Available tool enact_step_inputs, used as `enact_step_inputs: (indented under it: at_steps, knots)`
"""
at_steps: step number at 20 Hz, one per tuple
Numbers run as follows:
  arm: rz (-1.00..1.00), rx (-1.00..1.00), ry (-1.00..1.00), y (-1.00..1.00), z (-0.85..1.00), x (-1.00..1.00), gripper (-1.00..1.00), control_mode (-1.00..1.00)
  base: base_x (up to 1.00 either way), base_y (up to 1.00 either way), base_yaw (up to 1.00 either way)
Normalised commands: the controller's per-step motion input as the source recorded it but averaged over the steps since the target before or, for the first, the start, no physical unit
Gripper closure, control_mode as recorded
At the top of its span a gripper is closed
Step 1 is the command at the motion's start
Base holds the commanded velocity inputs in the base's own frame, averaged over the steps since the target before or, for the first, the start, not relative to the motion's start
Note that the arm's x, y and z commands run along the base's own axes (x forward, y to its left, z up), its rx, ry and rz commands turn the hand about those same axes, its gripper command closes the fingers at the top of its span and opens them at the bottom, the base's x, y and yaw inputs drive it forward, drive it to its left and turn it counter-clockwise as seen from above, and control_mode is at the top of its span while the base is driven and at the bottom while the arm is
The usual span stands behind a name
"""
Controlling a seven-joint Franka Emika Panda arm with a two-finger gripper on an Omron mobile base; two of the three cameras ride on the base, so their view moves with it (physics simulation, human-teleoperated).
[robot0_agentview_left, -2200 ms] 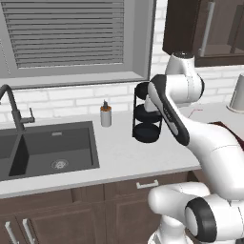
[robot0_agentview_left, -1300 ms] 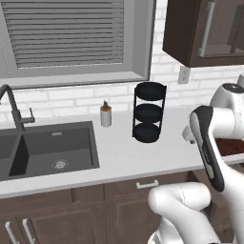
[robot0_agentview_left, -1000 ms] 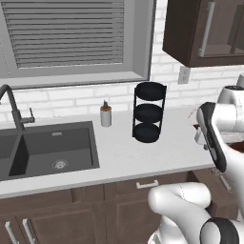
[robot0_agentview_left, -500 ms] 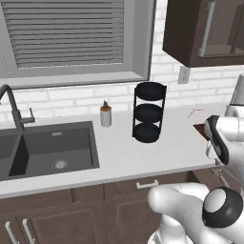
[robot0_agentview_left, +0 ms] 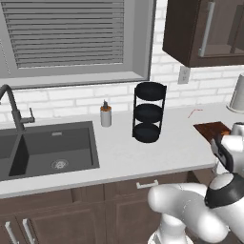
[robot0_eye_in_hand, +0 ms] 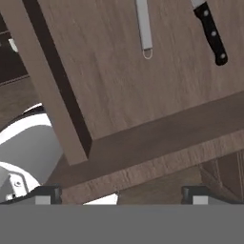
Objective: Place the appropriate cutting tool for cutting the carrot skin on the cutting board.
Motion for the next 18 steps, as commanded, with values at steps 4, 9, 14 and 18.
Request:
enact_step_inputs:
  at_steps: [4,9,14,18]
  knots:
    - [0.00,0.00,0.06,-0.54,-0.48,0.11,-1.00,-1.00,0.00,0.00,0.00]
    - [0.00,0.10,0.01,-0.44,-0.52,0.07,-1.00,-1.00,0.00,0.00,0.00]
    - [0.00,0.10,0.00,-0.03,-0.44,0.06,-1.00,-1.00,0.00,0.00,0.00]
    - [0.00,0.06,0.01,0.00,-0.32,0.02,-1.00,-1.00,0.00,0.00,0.00]
